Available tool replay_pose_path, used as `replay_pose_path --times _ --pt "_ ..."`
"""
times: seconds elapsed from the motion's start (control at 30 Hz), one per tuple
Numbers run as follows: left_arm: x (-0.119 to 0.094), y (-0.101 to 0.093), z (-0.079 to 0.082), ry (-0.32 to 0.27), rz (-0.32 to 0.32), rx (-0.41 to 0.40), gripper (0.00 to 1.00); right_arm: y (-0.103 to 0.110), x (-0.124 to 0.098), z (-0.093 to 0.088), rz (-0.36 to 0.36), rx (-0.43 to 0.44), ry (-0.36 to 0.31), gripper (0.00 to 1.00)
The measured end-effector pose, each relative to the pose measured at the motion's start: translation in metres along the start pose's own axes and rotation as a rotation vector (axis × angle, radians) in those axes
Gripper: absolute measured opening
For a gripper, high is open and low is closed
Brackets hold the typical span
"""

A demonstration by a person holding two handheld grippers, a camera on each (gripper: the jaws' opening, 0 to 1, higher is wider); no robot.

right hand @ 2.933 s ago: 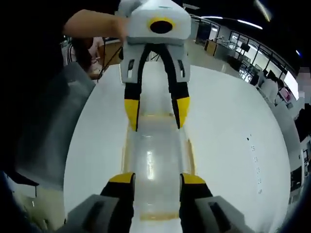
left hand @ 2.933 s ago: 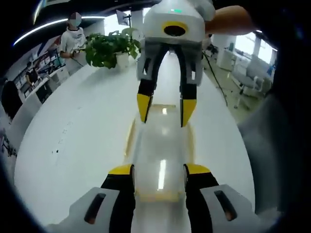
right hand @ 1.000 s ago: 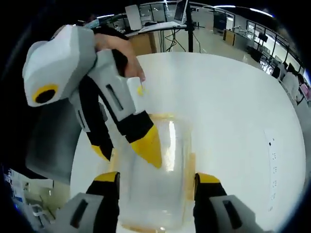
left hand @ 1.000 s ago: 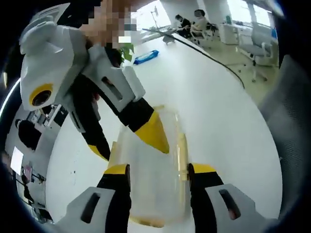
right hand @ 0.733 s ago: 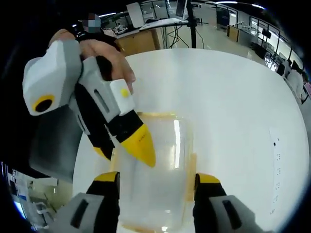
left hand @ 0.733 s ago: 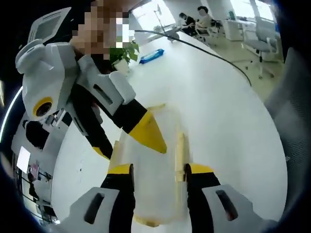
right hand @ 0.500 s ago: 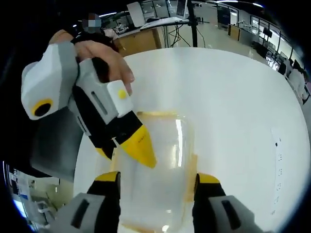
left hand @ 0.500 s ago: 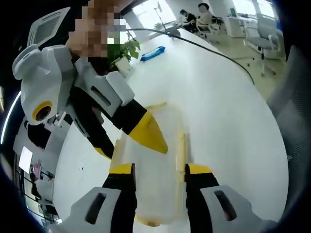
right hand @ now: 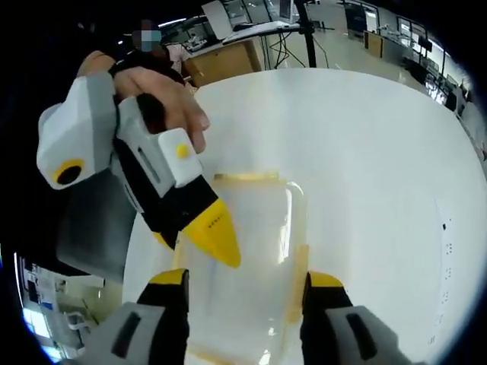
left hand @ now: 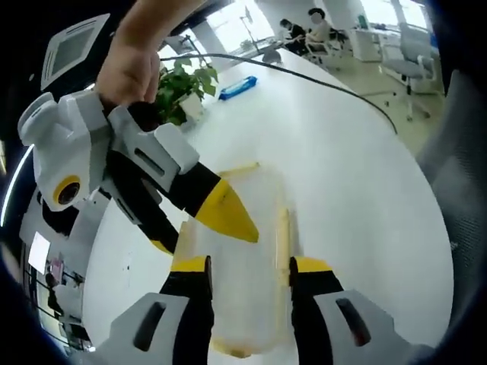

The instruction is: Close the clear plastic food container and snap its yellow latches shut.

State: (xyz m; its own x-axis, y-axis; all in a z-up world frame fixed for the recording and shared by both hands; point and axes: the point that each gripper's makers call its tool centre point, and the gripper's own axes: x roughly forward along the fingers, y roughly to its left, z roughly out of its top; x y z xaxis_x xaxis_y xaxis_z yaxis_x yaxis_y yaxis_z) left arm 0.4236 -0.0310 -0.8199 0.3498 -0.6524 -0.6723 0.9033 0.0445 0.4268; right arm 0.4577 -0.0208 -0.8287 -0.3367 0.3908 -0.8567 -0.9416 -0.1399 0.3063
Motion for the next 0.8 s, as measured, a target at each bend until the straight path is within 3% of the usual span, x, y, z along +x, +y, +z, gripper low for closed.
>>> replay_pose_path --times 0.13,0.23,0.4,0.8 --pt "-0.001 0.001 0.000 -0.007 -0.017 0.028 0.39 0.000 -0.002 0.001 -0.005 0.015 -0.030 0.59" --pt "-0.005 0.001 0.003 -0.002 -0.036 -0.016 0.37 -0.003 -0.005 0.002 -0.036 -0.027 0.004 0.59" --pt "-0.011 0.001 0.012 -0.019 -0.044 -0.016 0.43 -0.005 -0.012 0.016 -0.045 -0.033 -0.023 0.66" --pt "-0.015 0.005 0.010 0.023 -0.116 -0.055 0.39 0.002 -0.018 0.010 -0.092 -0.050 -0.005 0.63"
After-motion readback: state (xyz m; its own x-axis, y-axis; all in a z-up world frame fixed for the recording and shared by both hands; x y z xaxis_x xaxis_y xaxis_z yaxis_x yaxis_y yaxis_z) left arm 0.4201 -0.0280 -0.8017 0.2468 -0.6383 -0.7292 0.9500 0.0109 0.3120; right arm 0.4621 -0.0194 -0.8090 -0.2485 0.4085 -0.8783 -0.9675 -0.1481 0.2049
